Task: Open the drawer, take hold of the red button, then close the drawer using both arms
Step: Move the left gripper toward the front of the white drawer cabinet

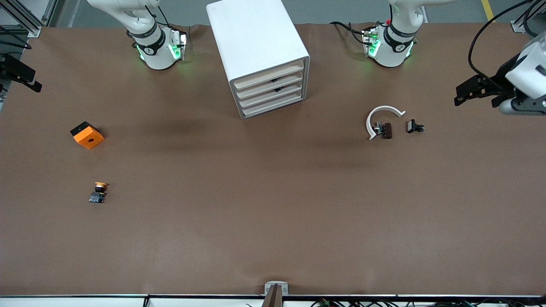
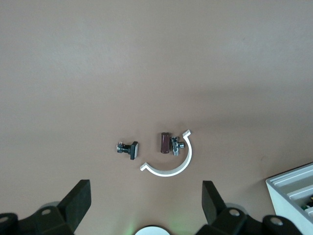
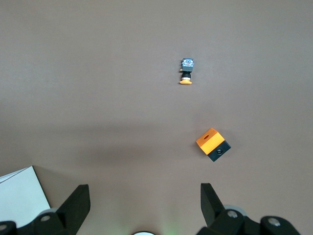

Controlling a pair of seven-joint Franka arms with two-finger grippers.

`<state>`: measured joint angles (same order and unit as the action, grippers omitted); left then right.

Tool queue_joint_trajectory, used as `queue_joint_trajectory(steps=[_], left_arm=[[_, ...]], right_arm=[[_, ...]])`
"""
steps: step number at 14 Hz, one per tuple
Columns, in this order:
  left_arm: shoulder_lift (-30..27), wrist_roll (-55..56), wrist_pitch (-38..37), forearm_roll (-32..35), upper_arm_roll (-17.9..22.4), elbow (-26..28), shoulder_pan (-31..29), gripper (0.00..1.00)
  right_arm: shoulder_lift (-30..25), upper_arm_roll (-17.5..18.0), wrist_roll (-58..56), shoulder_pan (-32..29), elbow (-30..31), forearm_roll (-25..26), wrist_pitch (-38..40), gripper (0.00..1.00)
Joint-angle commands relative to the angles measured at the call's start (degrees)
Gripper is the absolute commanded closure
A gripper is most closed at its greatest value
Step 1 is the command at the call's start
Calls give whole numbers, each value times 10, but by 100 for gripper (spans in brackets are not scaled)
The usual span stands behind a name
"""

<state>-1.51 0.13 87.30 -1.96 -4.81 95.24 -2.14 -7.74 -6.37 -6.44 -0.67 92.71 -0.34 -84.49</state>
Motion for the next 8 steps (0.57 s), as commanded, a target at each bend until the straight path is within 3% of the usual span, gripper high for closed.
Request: queue_joint_trajectory(steps=[1,8], left_arm=[[65,4,9,4,-1,-7,4,0],[217,114,136,68,-7,-7,63,0]], right_arm=[[-12,3,-3,-5,12,3,-1,0],[-12,2,-3,-6,12,3,0,0]])
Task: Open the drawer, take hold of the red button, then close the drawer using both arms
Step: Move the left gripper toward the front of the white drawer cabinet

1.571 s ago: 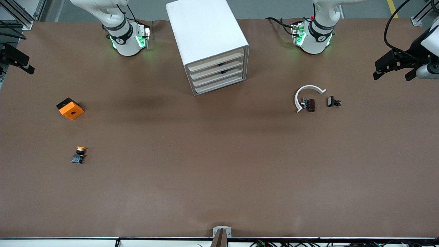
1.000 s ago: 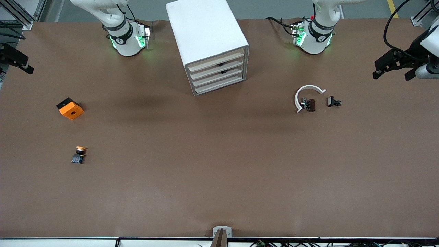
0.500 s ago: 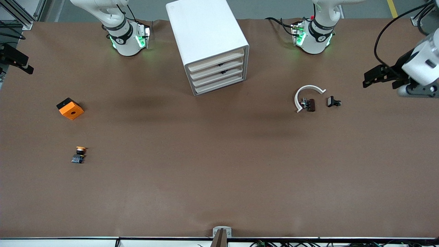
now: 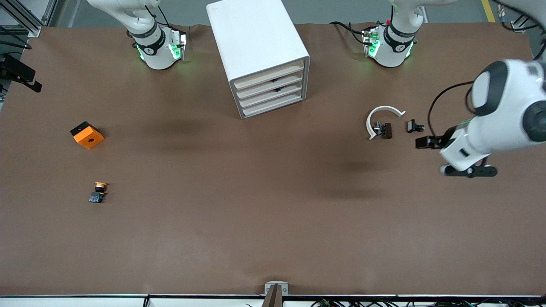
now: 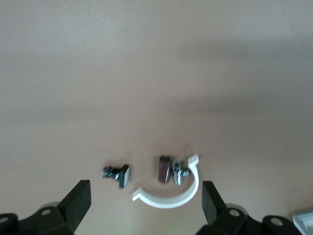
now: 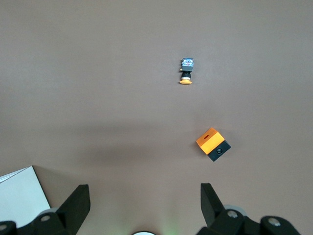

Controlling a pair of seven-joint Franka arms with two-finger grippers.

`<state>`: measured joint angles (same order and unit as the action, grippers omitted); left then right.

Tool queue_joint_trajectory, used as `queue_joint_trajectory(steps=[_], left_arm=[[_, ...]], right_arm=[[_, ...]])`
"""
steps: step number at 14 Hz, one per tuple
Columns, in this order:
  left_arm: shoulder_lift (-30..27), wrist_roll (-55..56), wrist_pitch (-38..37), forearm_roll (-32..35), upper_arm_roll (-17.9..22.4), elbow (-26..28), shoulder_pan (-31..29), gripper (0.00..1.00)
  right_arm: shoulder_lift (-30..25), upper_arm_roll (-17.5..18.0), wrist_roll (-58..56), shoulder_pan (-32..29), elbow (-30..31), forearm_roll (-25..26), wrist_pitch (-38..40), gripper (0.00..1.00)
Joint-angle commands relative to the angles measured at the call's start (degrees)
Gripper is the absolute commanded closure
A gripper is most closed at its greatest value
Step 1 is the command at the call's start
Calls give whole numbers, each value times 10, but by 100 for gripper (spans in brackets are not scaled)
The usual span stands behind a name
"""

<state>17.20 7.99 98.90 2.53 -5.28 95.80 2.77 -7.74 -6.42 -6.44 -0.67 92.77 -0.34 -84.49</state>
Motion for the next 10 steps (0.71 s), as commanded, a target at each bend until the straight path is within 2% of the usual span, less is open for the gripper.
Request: queue_joint_trajectory(steps=[1,3,7,10], left_arm=[[48,65,38,30,-3,-12,29,0],[78,135,73,49,-4,-16,50,0],[133,315,79,43,-5,-37,93,0],[188,450,75,5,-37,-67,98,0]], right_arm=[[-12,3,-3,-6,11,3,0,0],[-11,3,-2,-6,10,3,3,0],[-5,3,1,-6,-14,3,8,0],[13,3,-3,-6,-14,4,8,0]])
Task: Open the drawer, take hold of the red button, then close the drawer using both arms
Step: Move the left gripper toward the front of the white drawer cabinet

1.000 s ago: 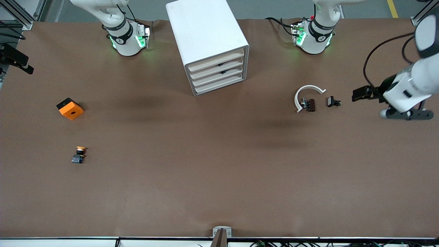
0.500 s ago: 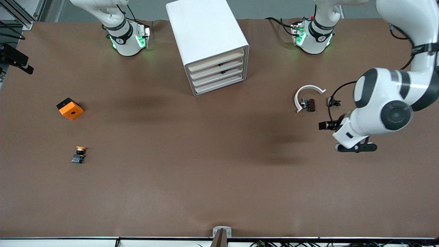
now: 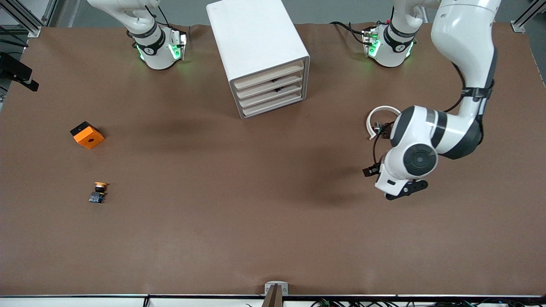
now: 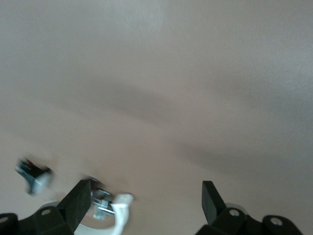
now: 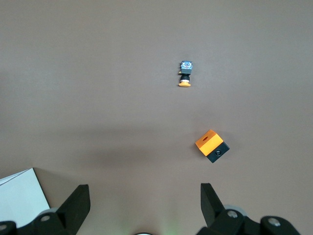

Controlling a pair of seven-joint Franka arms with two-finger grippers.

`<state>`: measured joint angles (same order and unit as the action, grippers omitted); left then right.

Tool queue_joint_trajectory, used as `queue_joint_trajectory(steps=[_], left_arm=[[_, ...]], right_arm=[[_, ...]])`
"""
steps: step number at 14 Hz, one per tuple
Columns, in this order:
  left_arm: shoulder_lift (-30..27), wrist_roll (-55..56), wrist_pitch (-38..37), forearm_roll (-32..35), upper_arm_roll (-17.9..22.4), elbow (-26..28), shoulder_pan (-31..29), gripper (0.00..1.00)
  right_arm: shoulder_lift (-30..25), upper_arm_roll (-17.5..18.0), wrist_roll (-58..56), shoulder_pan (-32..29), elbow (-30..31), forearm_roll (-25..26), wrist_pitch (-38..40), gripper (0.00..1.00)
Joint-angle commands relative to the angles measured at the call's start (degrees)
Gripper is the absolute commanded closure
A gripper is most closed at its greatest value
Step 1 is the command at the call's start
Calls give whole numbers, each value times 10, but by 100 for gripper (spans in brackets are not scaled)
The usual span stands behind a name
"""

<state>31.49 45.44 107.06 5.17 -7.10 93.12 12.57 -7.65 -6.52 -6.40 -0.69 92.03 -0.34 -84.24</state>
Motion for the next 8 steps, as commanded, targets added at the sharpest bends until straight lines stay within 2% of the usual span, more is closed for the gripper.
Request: queue_joint_trajectory(steps=[1,3,5,8], left_arm=[[63,125,-11,-37,-26,-54,0,0],[76,226,-12,-78,-43,-71,1,0],[87,313,-13,-113,-52,-79,5,0],[111,419,-16,-219,-53,-88,5,0]], right_arm=[[15,4,-5,-7,-5,3,7,0],[49,4,-5,-7,-4,3,0,0],[78,3,-8,-11,-9,-21,-7,0],[112,3,-8,-12,-12,-17,-15,0]])
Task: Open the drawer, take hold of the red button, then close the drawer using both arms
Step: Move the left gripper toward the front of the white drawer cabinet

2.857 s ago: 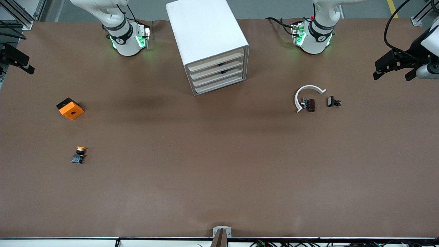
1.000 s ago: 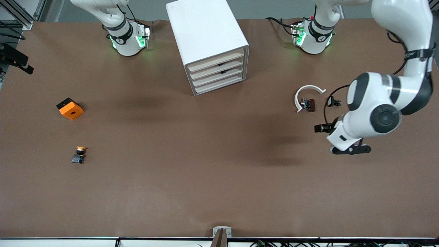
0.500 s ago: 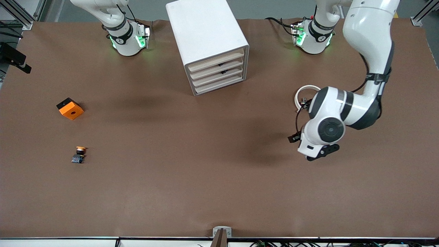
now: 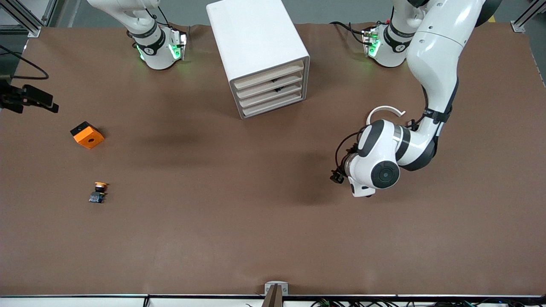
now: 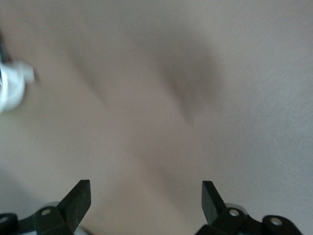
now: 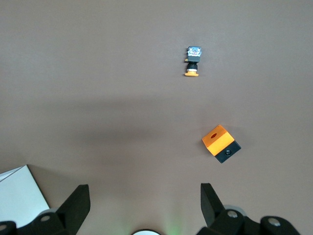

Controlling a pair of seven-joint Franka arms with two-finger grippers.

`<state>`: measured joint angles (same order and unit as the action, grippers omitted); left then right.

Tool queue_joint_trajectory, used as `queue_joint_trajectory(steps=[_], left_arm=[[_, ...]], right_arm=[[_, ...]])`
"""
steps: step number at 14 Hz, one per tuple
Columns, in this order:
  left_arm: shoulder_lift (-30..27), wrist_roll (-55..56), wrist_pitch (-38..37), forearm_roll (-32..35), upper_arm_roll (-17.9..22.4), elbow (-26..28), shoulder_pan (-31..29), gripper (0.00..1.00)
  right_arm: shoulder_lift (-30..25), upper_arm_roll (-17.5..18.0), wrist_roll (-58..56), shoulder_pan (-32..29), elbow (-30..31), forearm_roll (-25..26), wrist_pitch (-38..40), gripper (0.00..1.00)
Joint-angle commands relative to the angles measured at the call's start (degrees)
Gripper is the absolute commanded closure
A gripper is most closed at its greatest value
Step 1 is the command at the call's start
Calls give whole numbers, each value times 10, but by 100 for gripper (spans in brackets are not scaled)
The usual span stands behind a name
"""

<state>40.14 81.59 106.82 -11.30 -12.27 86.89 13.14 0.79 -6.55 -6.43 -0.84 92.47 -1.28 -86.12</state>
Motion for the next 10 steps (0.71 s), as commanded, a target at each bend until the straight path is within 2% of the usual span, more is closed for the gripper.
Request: queue_joint_trajectory(steps=[1,3,6,10], left_arm=[[28,86,-32,-71,-1,-28,1,0],[34,151,-99,-83,-8,-40,12,0],[54,263,-204,-148,-17,-42,14,0],[65,329,-284,-217,-31,-41,22,0]], right_arm=[[41,3,-8,-12,-16,-9,3,0],[49,3,-9,-25,-23,-11,-4,0],[52,3,-9,-24,-24,-7,-4,0],[52,4,-9,-22,-22,-5,1,0]])
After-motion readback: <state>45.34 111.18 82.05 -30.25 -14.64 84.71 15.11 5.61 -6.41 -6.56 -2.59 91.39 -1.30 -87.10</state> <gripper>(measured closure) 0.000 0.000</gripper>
